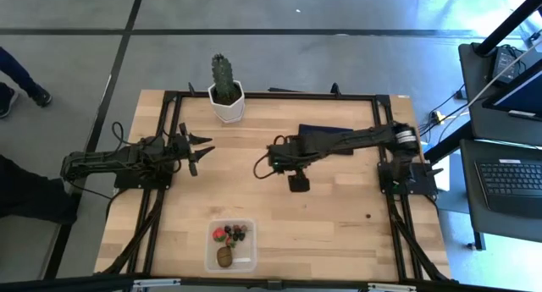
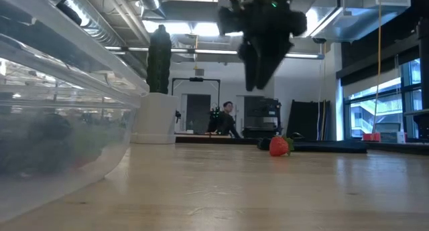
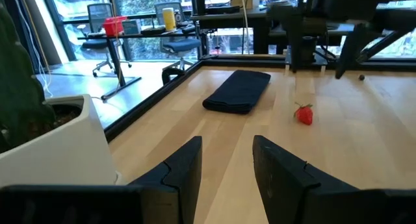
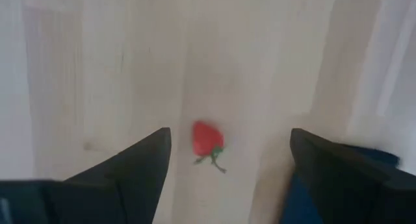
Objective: Pick and placing Produce into tupperware
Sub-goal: Put the strawberry in the transparent bin
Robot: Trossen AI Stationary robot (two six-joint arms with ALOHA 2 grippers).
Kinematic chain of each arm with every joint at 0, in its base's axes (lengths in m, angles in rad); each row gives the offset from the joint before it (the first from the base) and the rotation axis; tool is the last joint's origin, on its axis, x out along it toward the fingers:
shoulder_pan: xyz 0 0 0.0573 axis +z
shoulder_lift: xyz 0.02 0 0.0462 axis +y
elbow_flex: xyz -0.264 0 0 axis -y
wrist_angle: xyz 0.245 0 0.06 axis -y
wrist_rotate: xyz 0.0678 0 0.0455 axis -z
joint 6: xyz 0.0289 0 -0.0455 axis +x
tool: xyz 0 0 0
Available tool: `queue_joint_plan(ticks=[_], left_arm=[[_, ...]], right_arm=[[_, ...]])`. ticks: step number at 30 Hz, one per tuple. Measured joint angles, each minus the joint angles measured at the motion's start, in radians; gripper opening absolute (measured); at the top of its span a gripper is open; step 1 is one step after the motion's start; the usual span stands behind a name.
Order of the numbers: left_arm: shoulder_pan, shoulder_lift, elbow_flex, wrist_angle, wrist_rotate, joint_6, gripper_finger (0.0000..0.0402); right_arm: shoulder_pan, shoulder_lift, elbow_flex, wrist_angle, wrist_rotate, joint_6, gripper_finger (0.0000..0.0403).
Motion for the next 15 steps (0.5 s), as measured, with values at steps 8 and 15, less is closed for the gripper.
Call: queue_joint_plan(ticks=[8, 15], left_arm=[[0.000, 0.000, 0.000, 0.000, 0.000, 0.003, 0.0130], [0.000, 0.000, 0.000, 0.000, -0.002, 0.051, 0.0130]], right_arm=[[-0.031, -0.128, -0.349, 0.312, -0.009, -0.001, 0.0314], [-0.064, -0.118, -0.502, 0.450, -0.136, 0.019, 0.0314]])
